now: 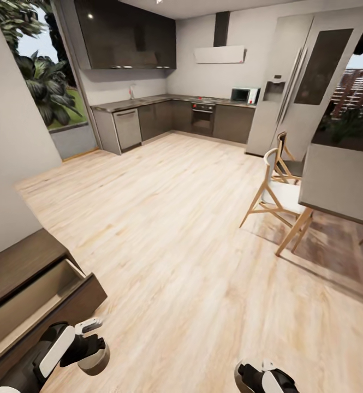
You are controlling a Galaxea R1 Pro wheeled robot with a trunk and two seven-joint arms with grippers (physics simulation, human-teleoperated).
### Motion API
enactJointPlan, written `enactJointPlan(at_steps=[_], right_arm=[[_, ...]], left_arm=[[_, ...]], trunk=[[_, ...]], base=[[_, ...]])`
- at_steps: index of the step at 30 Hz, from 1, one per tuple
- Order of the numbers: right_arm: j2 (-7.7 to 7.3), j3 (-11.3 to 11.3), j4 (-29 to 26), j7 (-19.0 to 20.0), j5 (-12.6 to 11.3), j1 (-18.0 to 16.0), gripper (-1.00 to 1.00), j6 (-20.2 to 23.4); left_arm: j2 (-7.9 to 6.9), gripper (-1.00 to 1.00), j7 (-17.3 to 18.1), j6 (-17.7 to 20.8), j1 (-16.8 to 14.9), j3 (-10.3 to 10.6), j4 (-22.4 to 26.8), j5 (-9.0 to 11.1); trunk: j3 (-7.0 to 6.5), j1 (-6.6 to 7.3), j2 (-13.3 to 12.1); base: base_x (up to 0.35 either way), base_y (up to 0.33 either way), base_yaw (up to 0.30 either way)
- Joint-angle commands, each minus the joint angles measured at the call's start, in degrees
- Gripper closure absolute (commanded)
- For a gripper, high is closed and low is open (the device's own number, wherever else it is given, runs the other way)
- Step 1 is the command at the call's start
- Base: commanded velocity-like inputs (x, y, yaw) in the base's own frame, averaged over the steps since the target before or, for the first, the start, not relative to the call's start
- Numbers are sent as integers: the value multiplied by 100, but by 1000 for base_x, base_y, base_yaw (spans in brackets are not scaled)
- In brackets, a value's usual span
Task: Place each of the two pumpkins and all three candles from the living room inside a cabinet in the living room (use any cabinet), then make sure every cabinet is closed, and position the cauldron so it is next to a table in the living room.
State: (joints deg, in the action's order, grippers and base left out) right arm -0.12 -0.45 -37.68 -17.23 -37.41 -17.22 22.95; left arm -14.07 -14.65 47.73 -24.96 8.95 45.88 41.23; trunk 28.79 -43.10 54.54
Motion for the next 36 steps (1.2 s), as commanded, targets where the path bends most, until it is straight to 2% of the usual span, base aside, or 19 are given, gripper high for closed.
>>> enactJointPlan(at_steps=[1,14,18,21,36], right_arm=[[-2,0,1,1,-1,0,100,-1],[-1,1,0,1,0,0,100,-1],[-13,4,-1,1,-3,0,100,-1],[-13,5,-2,1,-3,0,100,-1],[-13,9,-2,1,-4,0,100,-1]], left_arm=[[0,100,-3,0,0,-1,0,0],[6,100,-3,0,0,5,0,0],[84,100,-11,-13,0,286,0,0],[94,100,-12,-16,0,361,0,-2],[98,100,-7,-18,0,388,0,-4]], trunk=[[0,0,0],[0,0,0],[0,0,0],[0,0,0],[0,0,0]], base=[[0,0,291],[0,0,291],[0,0,292],[0,0,292],[0,0,292]])
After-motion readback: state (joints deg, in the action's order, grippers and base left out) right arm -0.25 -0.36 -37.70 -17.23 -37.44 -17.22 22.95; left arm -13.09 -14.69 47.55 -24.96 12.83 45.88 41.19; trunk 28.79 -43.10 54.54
